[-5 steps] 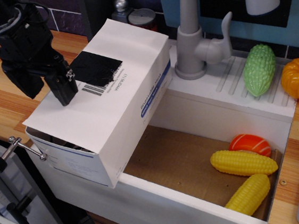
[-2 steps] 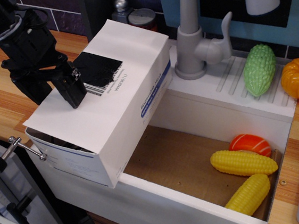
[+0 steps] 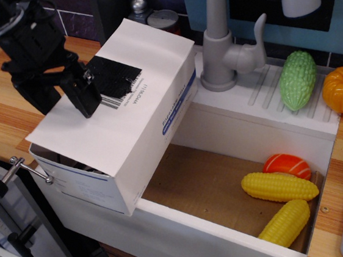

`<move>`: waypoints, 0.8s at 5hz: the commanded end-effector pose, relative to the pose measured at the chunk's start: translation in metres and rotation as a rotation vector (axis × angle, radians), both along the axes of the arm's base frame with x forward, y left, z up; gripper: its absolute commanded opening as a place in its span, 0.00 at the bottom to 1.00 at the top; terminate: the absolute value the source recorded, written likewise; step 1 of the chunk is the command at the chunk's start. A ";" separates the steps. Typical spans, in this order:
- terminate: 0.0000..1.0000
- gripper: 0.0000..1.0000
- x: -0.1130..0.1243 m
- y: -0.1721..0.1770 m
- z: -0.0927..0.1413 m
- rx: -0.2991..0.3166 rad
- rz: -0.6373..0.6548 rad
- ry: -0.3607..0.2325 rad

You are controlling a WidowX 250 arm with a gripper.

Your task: Open white1fbox flap

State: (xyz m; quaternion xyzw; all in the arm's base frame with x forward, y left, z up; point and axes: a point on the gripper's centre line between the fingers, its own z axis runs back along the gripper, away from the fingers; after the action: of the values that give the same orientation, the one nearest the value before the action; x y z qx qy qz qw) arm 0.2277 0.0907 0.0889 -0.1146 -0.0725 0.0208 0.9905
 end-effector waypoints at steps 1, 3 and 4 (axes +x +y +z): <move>0.00 1.00 0.008 -0.028 0.044 0.122 -0.053 -0.021; 0.00 1.00 0.010 -0.066 0.067 0.299 -0.098 -0.048; 0.00 1.00 0.020 -0.096 0.082 0.365 -0.111 -0.072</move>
State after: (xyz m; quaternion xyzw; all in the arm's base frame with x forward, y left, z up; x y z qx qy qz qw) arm 0.2449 -0.0141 0.1646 0.0633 -0.0884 -0.0582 0.9924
